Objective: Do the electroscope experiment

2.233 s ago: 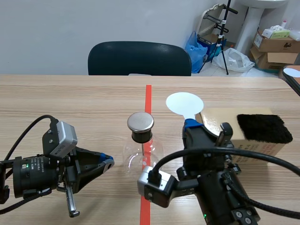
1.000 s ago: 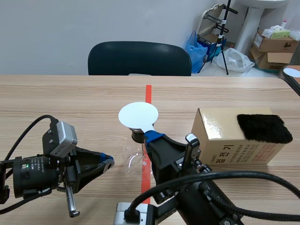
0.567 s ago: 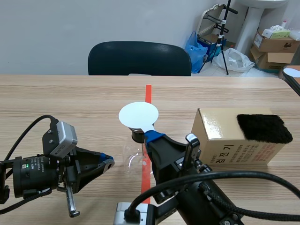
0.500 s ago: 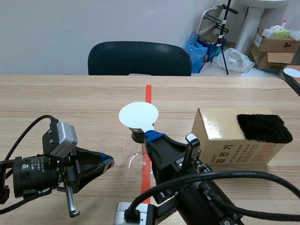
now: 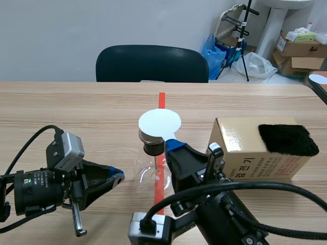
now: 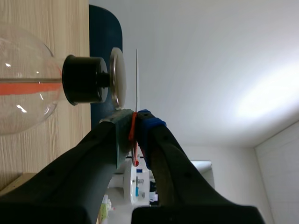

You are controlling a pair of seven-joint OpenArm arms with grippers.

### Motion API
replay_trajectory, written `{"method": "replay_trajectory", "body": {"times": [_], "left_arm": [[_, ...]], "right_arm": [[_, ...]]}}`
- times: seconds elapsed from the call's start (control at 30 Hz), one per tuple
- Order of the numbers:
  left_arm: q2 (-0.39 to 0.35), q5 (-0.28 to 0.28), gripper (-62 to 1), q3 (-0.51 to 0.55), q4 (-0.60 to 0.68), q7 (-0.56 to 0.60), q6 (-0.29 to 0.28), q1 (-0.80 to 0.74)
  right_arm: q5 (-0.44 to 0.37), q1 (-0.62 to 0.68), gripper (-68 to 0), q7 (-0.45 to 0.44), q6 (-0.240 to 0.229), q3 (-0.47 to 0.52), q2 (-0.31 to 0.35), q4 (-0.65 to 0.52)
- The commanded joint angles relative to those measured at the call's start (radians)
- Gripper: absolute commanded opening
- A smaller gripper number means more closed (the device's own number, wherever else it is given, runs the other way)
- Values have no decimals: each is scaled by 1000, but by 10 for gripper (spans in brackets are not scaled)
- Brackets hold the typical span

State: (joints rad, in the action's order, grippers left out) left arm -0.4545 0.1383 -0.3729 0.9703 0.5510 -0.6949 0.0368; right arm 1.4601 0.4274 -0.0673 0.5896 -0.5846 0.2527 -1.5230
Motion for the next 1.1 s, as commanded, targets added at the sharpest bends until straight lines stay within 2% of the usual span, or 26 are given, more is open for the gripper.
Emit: {"method": "replay_trajectory", "body": {"times": [0.0,0.4,0.6,0.87,1.07], "left_arm": [[2,-14,-575,1,12,17,-1,13],[2,-14,-575,1,12,17,-1,13],[2,-14,-575,1,12,17,-1,13],[2,-14,-575,1,12,17,-1,13],[2,-14,-575,1,12,17,-1,13]], "right_arm": [[1,-9,-665,24,11,2,5,-12],[1,-9,-665,261,11,2,5,-12],[1,-9,-665,346,11,2,5,-12],[1,-9,-665,412,11,2,5,-12],[1,-9,-665,421,11,2,5,-12]]}}
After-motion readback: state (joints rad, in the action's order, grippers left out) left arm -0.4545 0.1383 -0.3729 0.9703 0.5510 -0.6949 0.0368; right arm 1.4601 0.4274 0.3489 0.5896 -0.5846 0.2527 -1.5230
